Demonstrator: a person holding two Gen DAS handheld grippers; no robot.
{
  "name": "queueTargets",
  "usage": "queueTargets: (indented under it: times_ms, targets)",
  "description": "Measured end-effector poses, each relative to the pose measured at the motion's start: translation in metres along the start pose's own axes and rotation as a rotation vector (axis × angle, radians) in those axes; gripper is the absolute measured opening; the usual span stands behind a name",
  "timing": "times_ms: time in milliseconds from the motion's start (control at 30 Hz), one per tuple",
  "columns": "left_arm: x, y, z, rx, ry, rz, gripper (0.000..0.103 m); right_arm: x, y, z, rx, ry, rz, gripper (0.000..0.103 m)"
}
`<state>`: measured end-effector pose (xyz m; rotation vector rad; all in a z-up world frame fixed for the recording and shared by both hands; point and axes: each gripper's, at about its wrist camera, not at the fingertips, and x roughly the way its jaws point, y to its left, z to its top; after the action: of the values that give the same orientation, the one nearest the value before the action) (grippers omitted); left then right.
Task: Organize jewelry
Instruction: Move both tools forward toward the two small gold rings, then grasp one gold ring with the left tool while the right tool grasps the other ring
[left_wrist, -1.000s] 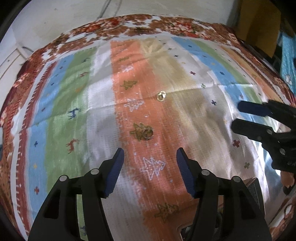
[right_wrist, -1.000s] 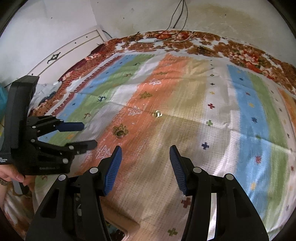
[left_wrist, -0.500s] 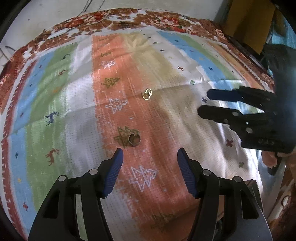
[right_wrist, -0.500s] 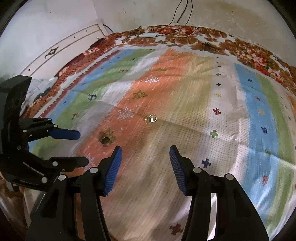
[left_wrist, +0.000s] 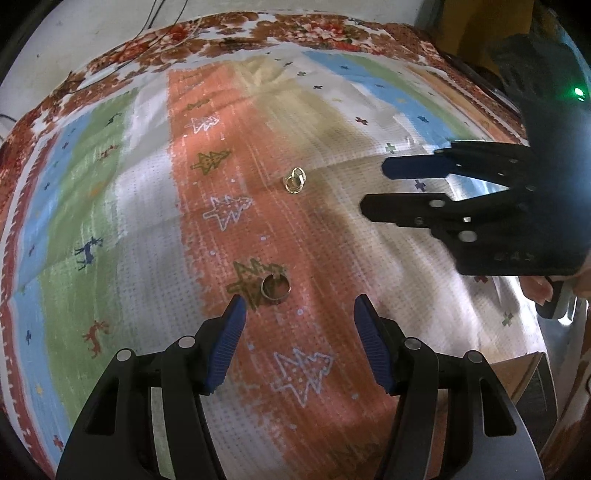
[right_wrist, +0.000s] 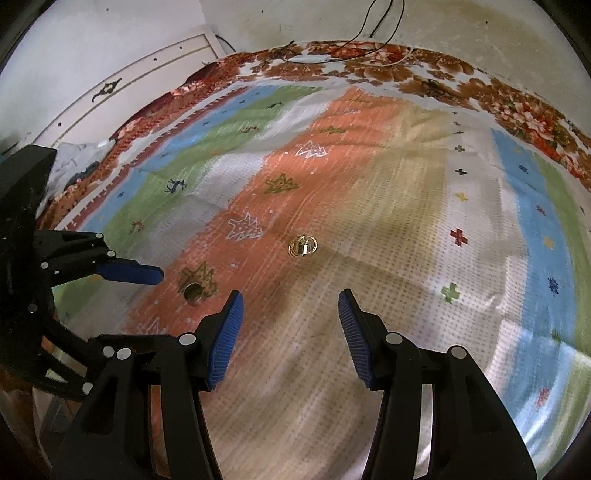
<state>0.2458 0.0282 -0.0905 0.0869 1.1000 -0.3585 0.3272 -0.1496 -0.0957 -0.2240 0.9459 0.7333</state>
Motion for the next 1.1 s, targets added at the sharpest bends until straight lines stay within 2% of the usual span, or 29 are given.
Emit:
queueTargets:
  times_ms: [533, 633, 667, 767, 933, 967, 1000, 1100]
  targets:
    - [0.020, 0.004, 0.003, 0.065, -0.004, 0.035, 0.060, 0.033, -0.002, 0.013, -0.043, 0.036, -0.009, 0.053]
    - [0.024, 0.006, 0.003, 0.077, 0.002, 0.084, 0.044, 0.039, -0.003, 0.016, -0.046, 0.041, -0.014, 0.053]
    - [0.025, 0.008, 0.003, 0.064, 0.008, 0.079, 0.040, 0.039, -0.003, 0.017, -0.044, 0.039, -0.012, 0.053]
    - [0.025, 0.013, 0.004, 0.050, 0.004, 0.045, 0.040, 0.043, -0.003, 0.020, -0.039, 0.037, -0.005, 0.053]
    - [0.028, 0.011, 0.003, 0.072, 0.006, 0.047, 0.039, 0.050, -0.002, 0.022, -0.049, 0.042, -0.007, 0.053]
    - [0.029, 0.012, 0.004, 0.072, 0.006, 0.049, 0.035, 0.050, -0.002, 0.023, -0.048, 0.042, -0.006, 0.053]
    - [0.029, 0.012, 0.004, 0.071, 0.005, 0.055, 0.025, 0.051, -0.002, 0.024, -0.050, 0.042, -0.006, 0.053]
    - [0.029, 0.013, 0.004, 0.061, 0.007, 0.064, 0.020, 0.055, -0.001, 0.027, -0.058, 0.045, -0.001, 0.053]
